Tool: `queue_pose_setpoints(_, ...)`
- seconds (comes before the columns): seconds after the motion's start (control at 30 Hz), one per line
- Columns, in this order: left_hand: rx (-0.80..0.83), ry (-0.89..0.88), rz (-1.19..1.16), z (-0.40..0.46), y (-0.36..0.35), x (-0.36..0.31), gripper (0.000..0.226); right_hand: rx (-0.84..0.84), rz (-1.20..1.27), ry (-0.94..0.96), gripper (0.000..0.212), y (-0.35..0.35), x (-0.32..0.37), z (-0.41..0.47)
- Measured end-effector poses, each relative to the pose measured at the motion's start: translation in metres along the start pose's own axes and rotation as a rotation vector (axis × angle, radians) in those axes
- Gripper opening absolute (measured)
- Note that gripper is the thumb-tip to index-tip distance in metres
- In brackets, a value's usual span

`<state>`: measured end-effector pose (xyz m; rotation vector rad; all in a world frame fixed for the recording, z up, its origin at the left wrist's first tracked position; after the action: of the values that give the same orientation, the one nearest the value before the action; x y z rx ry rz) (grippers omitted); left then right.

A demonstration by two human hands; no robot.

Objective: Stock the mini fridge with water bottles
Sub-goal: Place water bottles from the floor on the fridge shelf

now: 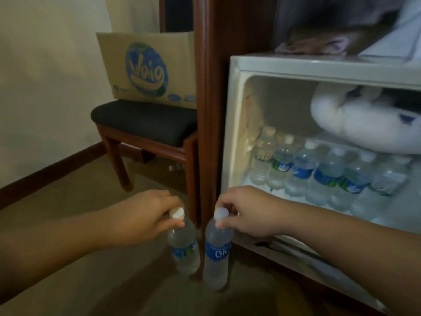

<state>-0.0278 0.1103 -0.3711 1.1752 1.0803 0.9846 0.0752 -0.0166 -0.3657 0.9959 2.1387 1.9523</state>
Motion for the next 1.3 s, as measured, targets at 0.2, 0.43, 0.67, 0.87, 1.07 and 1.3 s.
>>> queue_pose_setpoints(0.2, -0.115, -0.070, -0.001, 0.038, 0.047, -0.054, 0.034, -0.149, 0.006, -0.158, 0.019, 0.067, -0.052, -0.024)
queue_pose_setpoints(0.43, -0.250, -0.052, -0.020, 0.070, 0.083, -0.076, 0.042, -0.399, 0.027, -0.309, 0.026, 0.126, -0.109, -0.034)
queue_pose_setpoints(0.67, -0.330, -0.020, -0.025, 0.096, 0.102, -0.083, 0.046, -0.552, 0.020, -0.437, 0.032, 0.145, -0.155, -0.016)
queue_pose_setpoints(0.87, -0.398, -0.043, -0.045, 0.114, 0.108, -0.080, 0.046, -0.615, 0.051, -0.491, 0.029, 0.144, -0.181, -0.002)
queue_pose_setpoints(1.07, -0.399, -0.039, -0.062, 0.117, 0.104, -0.075, 0.038, -0.628, 0.082, -0.495, 0.028, 0.144, -0.183, 0.014)
queue_pose_setpoints(1.3, -0.363, -0.040, -0.075, 0.117, 0.097, -0.070, 0.040, -0.550, 0.045, -0.570, 0.029, 0.138, -0.183, 0.031)
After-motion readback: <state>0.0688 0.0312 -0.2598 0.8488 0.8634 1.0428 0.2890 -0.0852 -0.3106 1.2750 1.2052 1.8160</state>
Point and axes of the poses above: each hand's wrist, its own z-axis towards the middle knuckle, its own y-axis out of the back of the hand, x = y × z, the point moved 10 cm from there along z, towards the middle knuckle, and after that the axes turned 11 degrees about -y, right-handed, at the moved point
